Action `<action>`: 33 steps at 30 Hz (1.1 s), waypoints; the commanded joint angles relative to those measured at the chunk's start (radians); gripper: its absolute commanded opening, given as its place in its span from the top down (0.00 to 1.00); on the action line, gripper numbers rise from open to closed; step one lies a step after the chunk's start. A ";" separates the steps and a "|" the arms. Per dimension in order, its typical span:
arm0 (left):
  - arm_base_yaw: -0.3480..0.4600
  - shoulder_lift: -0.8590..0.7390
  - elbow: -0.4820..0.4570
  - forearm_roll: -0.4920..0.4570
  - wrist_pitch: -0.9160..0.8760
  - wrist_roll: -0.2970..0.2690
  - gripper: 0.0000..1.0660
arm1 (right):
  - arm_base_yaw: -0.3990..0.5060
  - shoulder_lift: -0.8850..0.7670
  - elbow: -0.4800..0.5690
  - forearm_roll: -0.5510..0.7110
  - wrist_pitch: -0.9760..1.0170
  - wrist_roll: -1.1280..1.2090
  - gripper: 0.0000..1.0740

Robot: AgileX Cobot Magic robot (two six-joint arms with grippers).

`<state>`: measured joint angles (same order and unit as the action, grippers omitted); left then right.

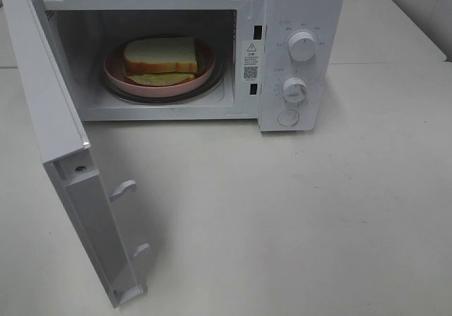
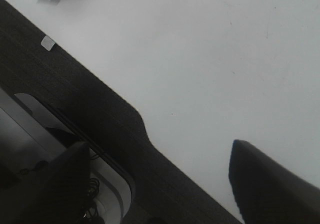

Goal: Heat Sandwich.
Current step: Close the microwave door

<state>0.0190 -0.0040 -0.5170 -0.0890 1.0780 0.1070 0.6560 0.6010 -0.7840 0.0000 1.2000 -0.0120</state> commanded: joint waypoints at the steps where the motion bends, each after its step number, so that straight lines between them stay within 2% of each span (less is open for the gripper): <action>1: 0.003 -0.020 -0.001 0.001 -0.010 0.001 0.06 | -0.039 -0.038 0.002 0.008 0.025 0.012 0.31; 4: 0.003 -0.020 -0.001 0.001 -0.010 0.001 0.06 | -0.132 -0.083 0.002 0.000 0.041 0.012 0.31; 5: 0.003 -0.020 -0.001 0.001 -0.010 0.001 0.06 | -0.188 -0.118 0.002 0.000 0.040 0.012 0.31; 6: 0.003 -0.020 -0.001 0.001 -0.010 0.001 0.06 | -0.188 -0.118 0.002 0.000 0.040 0.012 0.31; 9: 0.003 -0.020 -0.001 0.001 -0.010 0.001 0.06 | -0.287 -0.191 0.002 -0.017 0.032 0.012 0.31; 10: 0.003 -0.020 -0.001 0.001 -0.010 0.001 0.06 | -0.287 -0.191 0.002 -0.017 0.032 0.012 0.31; 13: 0.003 -0.020 -0.001 0.001 -0.010 0.001 0.06 | -0.366 -0.267 0.010 -0.049 0.031 0.012 0.31; 17: 0.003 -0.020 -0.001 0.001 -0.010 0.001 0.06 | -0.409 -0.338 0.047 -0.079 0.018 0.012 0.31; 18: 0.003 -0.020 -0.001 0.001 -0.010 0.001 0.06 | -0.443 -0.393 0.084 -0.100 0.007 0.012 0.31; 28: 0.003 -0.020 -0.001 0.001 -0.010 0.001 0.06 | -0.603 -0.605 0.250 -0.095 -0.111 0.012 0.31; 33: 0.003 -0.020 -0.001 0.002 -0.010 0.001 0.06 | -0.628 -0.630 0.274 -0.053 -0.184 0.012 0.31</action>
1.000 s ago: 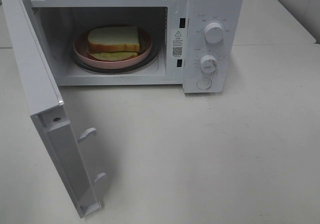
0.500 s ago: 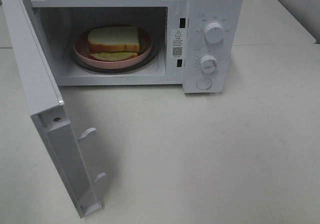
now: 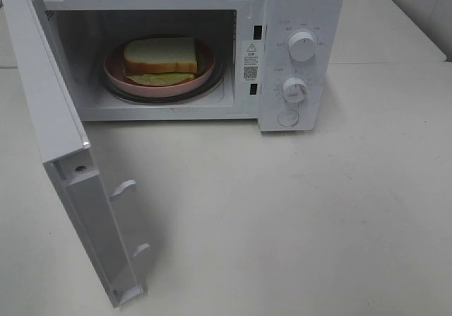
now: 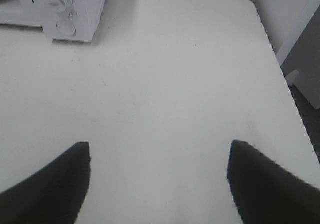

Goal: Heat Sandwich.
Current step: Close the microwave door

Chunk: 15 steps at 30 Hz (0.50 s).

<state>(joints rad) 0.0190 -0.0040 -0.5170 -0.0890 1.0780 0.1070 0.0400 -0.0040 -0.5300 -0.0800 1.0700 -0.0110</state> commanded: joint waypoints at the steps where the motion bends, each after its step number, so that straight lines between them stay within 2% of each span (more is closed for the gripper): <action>1: 0.003 -0.018 -0.001 0.002 -0.010 0.001 0.06 | -0.012 -0.025 0.035 0.036 -0.073 0.011 0.31; 15: 0.003 -0.009 -0.001 0.001 -0.010 0.000 0.06 | -0.012 -0.025 0.032 0.037 -0.073 0.011 0.31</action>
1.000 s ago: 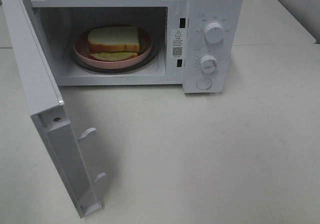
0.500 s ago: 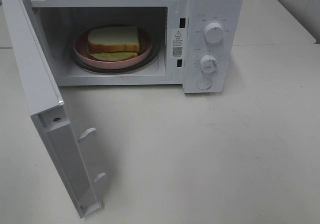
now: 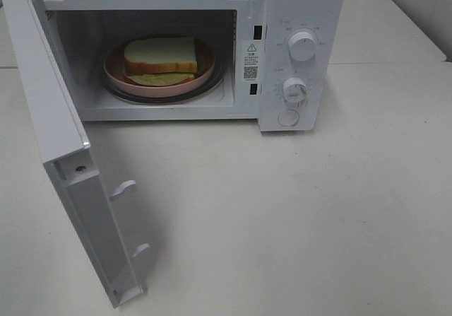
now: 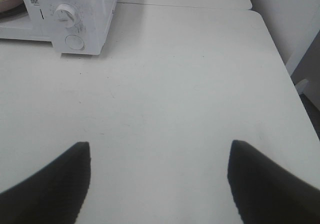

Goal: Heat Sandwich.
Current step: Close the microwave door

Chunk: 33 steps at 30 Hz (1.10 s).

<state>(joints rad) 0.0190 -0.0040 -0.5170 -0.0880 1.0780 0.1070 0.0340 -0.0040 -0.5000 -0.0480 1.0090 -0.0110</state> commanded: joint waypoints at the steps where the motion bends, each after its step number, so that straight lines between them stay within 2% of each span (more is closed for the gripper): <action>1: 0.003 -0.009 -0.001 0.000 -0.010 0.000 0.06 | -0.006 -0.025 0.002 0.005 -0.012 0.011 0.31; 33: 0.003 -0.008 -0.001 0.000 -0.010 -0.003 0.06 | -0.006 -0.025 0.002 0.005 -0.012 0.011 0.31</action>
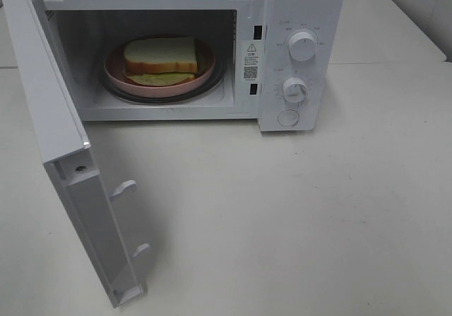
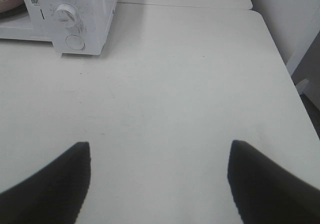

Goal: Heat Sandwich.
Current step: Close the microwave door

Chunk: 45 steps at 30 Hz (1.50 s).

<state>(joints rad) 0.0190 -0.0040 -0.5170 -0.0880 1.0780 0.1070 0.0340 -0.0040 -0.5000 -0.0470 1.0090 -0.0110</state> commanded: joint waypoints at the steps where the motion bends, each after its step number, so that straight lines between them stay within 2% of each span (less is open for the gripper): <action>1: 0.003 -0.008 -0.001 0.012 -0.011 -0.021 0.06 | -0.006 -0.025 0.002 0.004 -0.012 0.011 0.31; 6: 0.003 -0.008 -0.003 0.020 -0.015 -0.043 0.08 | -0.006 -0.025 0.002 0.004 -0.012 0.011 0.31; 7: 0.003 0.005 -0.016 0.025 -0.035 -0.060 0.09 | -0.006 -0.025 0.002 0.004 -0.012 0.011 0.31; 14: 0.003 0.140 -0.033 0.029 -0.171 -0.057 0.23 | -0.006 -0.025 0.002 0.004 -0.012 0.011 0.31; 15: 0.003 0.203 -0.033 0.029 -0.203 -0.057 0.30 | -0.006 -0.025 0.002 0.004 -0.012 0.011 0.31; 16: 0.003 0.203 -0.033 0.029 -0.203 -0.057 0.30 | -0.006 -0.025 0.002 0.004 -0.012 0.011 0.31; 18: 0.003 0.261 -0.033 0.029 -0.235 -0.057 0.38 | -0.006 -0.025 0.002 0.004 -0.012 0.011 0.31; 19: 0.003 0.320 -0.033 0.029 -0.267 -0.057 0.48 | -0.006 -0.025 0.002 0.004 -0.012 0.011 0.31; 20: 0.003 0.349 -0.033 0.028 -0.286 -0.058 0.52 | -0.006 -0.025 0.002 0.004 -0.012 0.011 0.31; 21: 0.003 0.349 -0.033 0.028 -0.286 -0.058 0.52 | -0.006 -0.025 0.002 0.004 -0.012 0.011 0.31; 25: 0.003 0.477 -0.033 0.027 -0.366 -0.058 0.68 | -0.006 -0.025 0.002 0.004 -0.012 0.011 0.31; 26: 0.003 0.477 -0.033 0.027 -0.366 -0.058 0.68 | -0.006 -0.025 0.002 0.004 -0.012 0.011 0.31; 27: 0.003 0.506 -0.033 0.027 -0.377 -0.058 0.72 | -0.006 -0.025 0.002 0.004 -0.012 0.011 0.31; 28: 0.003 0.535 -0.033 0.027 -0.394 -0.058 0.78 | -0.006 -0.025 0.002 0.004 -0.012 0.011 0.31; 29: 0.003 0.586 -0.031 0.022 -0.425 -0.058 0.91 | -0.006 -0.025 0.002 0.004 -0.012 0.011 0.31; 30: 0.003 0.613 -0.026 0.018 -0.450 -0.058 0.98 | -0.006 -0.025 0.002 0.004 -0.012 0.011 0.31; 35: 0.003 0.700 0.016 -0.011 -0.601 -0.058 1.00 | -0.006 -0.025 0.002 0.004 -0.012 0.011 0.31; 37: 0.003 0.752 0.070 -0.043 -0.751 -0.058 1.00 | -0.006 -0.025 0.002 0.004 -0.012 0.011 0.31; 41: 0.003 0.797 0.123 -0.059 -0.908 -0.058 1.00 | -0.006 -0.025 0.002 0.004 -0.012 0.011 0.31; 42: 0.003 0.826 0.152 -0.059 -1.020 -0.058 1.00 | -0.006 -0.025 0.002 0.004 -0.012 0.011 0.31; 45: 0.003 0.857 0.177 -0.059 -1.118 -0.060 1.00 | -0.006 -0.025 0.002 0.004 -0.012 0.011 0.31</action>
<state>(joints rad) 0.0190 0.8510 -0.3460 -0.1340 0.0200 0.0550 0.0340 -0.0040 -0.5000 -0.0470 1.0090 -0.0110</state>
